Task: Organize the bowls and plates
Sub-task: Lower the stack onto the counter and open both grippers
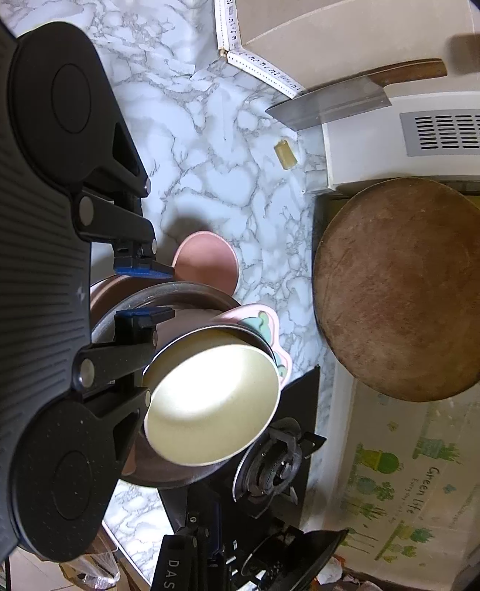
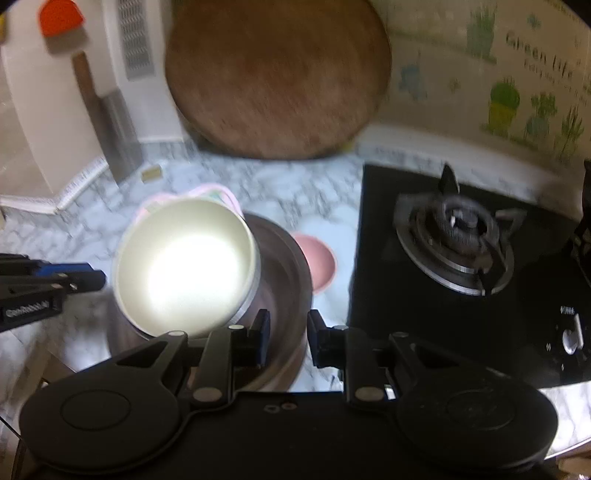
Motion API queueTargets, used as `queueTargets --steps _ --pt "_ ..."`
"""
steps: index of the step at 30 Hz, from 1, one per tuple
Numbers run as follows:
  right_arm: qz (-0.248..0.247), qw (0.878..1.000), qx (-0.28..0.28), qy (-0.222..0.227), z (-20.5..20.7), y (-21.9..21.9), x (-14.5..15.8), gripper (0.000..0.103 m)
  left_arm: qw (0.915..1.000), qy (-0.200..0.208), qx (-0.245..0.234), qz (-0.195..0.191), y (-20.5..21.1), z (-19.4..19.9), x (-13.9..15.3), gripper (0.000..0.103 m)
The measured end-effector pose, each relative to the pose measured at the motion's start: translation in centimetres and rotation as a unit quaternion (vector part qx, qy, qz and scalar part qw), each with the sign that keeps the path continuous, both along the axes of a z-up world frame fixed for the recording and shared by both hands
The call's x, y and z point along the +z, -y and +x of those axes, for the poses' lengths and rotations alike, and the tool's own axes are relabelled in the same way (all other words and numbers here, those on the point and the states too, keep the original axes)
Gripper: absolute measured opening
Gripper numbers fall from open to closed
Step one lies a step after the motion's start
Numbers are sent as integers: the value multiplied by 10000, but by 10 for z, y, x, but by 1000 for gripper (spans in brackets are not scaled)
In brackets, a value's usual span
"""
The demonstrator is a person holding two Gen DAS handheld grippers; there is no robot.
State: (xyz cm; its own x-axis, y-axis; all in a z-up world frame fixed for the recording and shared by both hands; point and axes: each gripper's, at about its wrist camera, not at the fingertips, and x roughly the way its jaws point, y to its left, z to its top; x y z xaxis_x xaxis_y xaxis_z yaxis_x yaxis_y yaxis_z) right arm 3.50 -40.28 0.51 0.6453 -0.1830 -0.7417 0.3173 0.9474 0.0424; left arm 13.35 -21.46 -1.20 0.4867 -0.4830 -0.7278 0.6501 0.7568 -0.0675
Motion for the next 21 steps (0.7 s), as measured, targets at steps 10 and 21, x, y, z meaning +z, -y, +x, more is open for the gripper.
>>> queueTargets --steps 10,21 --pt "-169 9981 213 562 -15 -29 21 22 9993 313 -51 -200 -26 -21 19 54" --pt "-206 9955 313 865 -31 -58 31 84 9987 314 -52 -411 -56 -43 32 70"
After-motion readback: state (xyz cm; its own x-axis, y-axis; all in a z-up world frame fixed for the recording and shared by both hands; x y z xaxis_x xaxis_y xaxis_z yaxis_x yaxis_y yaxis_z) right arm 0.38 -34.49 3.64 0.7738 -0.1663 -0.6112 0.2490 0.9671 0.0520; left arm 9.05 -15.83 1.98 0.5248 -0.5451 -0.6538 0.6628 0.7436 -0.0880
